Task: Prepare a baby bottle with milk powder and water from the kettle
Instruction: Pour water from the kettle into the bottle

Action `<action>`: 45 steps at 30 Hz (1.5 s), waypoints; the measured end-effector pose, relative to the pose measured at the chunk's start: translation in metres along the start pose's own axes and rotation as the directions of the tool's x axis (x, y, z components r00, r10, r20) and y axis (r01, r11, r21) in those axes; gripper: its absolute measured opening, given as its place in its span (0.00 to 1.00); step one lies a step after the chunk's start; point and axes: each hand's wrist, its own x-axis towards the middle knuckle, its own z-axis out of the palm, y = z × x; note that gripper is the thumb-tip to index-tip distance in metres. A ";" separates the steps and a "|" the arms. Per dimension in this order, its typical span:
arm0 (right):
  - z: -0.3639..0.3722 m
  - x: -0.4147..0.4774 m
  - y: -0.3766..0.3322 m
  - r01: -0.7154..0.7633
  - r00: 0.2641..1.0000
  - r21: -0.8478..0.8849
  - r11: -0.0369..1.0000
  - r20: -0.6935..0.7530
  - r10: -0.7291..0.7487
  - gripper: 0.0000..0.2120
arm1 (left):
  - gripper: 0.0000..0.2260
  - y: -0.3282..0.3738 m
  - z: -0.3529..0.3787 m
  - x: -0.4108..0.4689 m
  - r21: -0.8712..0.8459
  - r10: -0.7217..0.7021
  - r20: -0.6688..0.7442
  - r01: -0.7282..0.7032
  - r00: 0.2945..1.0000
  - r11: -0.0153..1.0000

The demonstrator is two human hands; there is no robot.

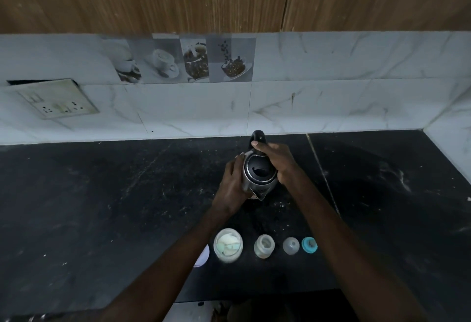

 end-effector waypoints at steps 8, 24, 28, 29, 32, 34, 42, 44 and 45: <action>-0.012 -0.035 0.009 0.088 0.996 -0.013 0.996 -0.007 -0.088 0.17 | 0.49 0.008 0.004 -0.021 -0.046 0.093 0.047 -0.091 0.995 0.995; -0.024 -0.081 0.047 0.264 0.962 -0.004 0.964 -0.070 -0.264 0.10 | 0.50 -0.014 0.032 -0.047 0.107 0.155 0.116 -0.168 0.981 0.980; -0.024 -0.091 0.052 0.286 0.956 0.028 0.958 -0.068 -0.284 0.11 | 0.49 -0.019 0.033 -0.051 0.131 0.204 0.117 -0.218 0.972 0.967; -0.024 -0.093 0.053 0.292 0.955 0.037 0.956 -0.066 -0.290 0.11 | 0.49 -0.020 0.034 -0.052 0.137 0.217 0.117 -0.232 0.969 0.963; -0.024 -0.098 0.057 0.297 0.954 0.052 0.954 -0.063 -0.293 0.11 | 0.47 -0.023 0.036 -0.056 0.146 0.224 0.117 -0.240 0.967 0.960; -0.026 -0.101 0.060 0.298 0.953 0.048 0.953 -0.066 -0.295 0.11 | 0.47 -0.024 0.039 -0.059 0.143 0.229 0.112 -0.244 0.967 0.959; -0.030 -0.109 0.066 0.329 0.944 0.049 0.943 -0.041 -0.327 0.12 | 0.54 -0.031 0.044 -0.064 0.142 0.275 0.109 -0.289 0.955 0.947; -0.030 -0.110 0.066 0.335 0.942 0.046 0.941 -0.039 -0.334 0.12 | 0.55 -0.031 0.045 -0.064 0.136 0.282 0.103 -0.295 0.954 0.946; -0.030 -0.110 0.066 0.339 0.940 0.041 0.940 -0.039 -0.338 0.12 | 0.55 -0.030 0.045 -0.065 0.133 0.286 0.104 -0.298 0.953 0.945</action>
